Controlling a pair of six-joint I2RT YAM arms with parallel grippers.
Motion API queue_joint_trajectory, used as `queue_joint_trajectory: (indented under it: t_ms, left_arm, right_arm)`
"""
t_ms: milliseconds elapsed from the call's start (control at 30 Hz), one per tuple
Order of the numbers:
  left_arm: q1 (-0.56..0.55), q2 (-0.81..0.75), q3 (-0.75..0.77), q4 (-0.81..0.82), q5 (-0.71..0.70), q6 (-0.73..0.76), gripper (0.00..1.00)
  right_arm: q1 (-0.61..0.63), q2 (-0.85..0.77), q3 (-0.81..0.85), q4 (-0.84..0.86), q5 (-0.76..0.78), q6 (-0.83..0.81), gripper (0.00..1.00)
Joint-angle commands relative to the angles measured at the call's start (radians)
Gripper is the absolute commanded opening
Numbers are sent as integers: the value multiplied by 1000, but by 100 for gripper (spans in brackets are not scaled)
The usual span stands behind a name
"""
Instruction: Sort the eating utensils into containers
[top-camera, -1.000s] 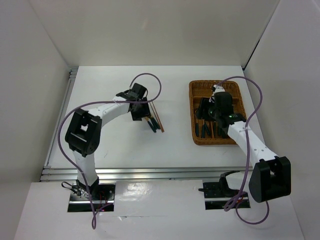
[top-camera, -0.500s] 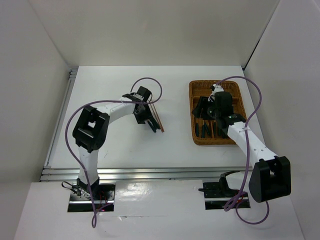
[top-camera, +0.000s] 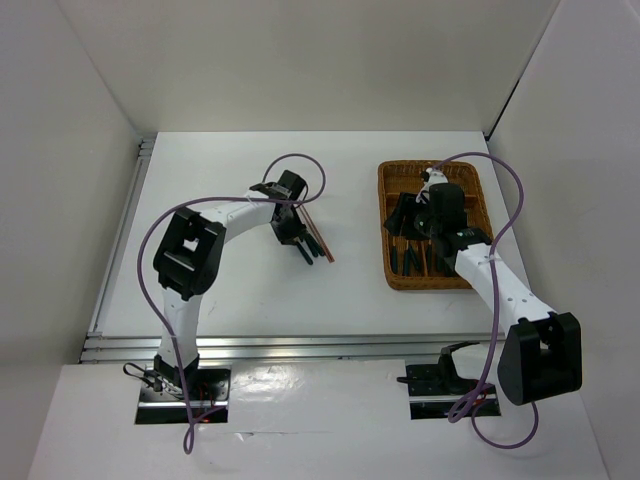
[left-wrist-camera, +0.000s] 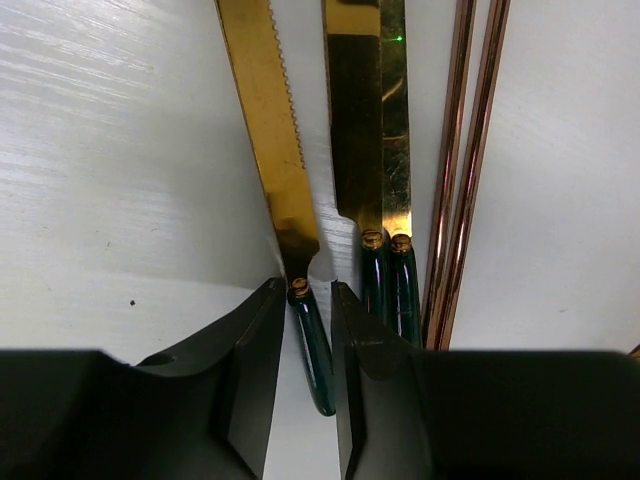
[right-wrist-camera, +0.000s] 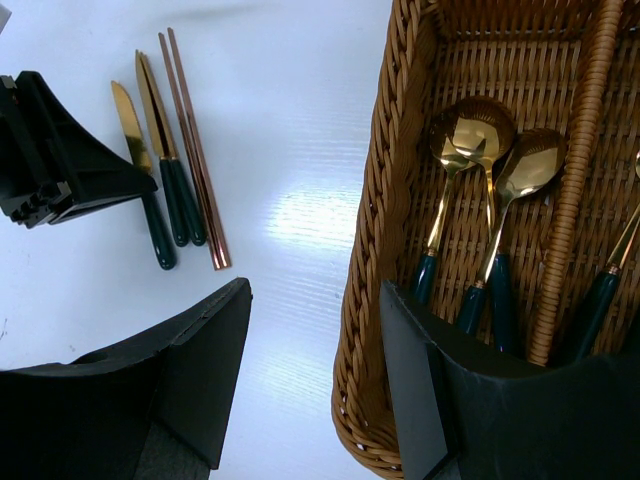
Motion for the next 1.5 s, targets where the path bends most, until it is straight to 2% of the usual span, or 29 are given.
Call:
queue_joint_trajectory:
  t_ms: [0, 167, 267, 467, 733, 833, 1000, 1300, 1467]
  left_arm:
    - [1, 31, 21, -53, -21, -27, 39]
    - [1, 49, 21, -63, -21, -18, 24]
    - [1, 49, 10, -63, -21, -18, 16]
    - [11, -93, -51, -50, -31, -18, 16]
    - [63, -293, -145, 13, -41, 22, 16]
    - [72, -325, -157, 24, -41, 42, 16]
    - [81, -380, -199, 76, 3, 51, 16]
    - [100, -420, -228, 118, 45, 72, 16]
    - [109, -440, -228, 118, 54, 72, 16]
  right_arm:
    - [-6, -27, -7, 46, -6, 0, 62]
    - [-6, -27, -7, 46, -6, 0, 62]
    - [-6, -17, -7, 67, -60, 0, 62]
    - [32, 32, 13, 121, -221, -9, 67]
    - [218, 138, 56, 233, -210, -9, 67]
    - [305, 172, 74, 280, -210, -18, 67]
    - [401, 276, 153, 343, -221, -18, 72]
    - [460, 471, 338, 334, -212, -50, 78]
    - [481, 528, 370, 323, -198, -61, 78]
